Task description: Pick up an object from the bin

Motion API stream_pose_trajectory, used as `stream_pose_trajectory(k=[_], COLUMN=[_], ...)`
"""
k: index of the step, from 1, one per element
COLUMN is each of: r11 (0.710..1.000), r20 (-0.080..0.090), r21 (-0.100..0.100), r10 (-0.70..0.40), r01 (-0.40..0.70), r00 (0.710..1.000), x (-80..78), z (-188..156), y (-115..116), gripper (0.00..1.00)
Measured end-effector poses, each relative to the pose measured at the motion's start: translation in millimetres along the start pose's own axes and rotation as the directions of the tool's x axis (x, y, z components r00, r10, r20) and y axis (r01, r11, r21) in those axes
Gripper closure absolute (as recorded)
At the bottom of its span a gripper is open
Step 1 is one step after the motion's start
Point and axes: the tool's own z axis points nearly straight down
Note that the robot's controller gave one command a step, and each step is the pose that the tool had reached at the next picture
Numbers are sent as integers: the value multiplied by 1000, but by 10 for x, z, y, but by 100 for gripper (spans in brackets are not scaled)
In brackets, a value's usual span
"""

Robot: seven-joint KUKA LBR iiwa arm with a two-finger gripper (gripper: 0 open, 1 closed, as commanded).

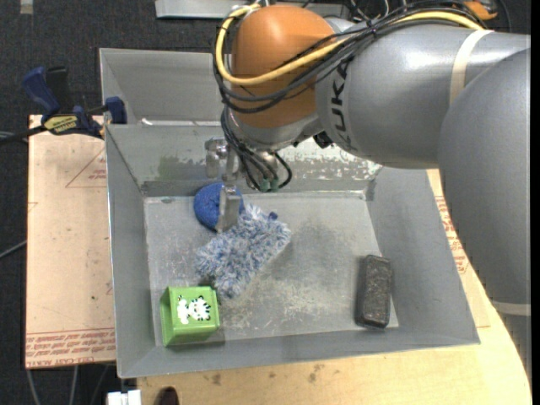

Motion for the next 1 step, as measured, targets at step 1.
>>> stream_pose_trajectory(k=[1], r11=[1000], r20=[-5], r21=[3], r10=[11], r01=[-11], r00=[1000], x=[130], z=[521], y=[-467], gripper=[0])
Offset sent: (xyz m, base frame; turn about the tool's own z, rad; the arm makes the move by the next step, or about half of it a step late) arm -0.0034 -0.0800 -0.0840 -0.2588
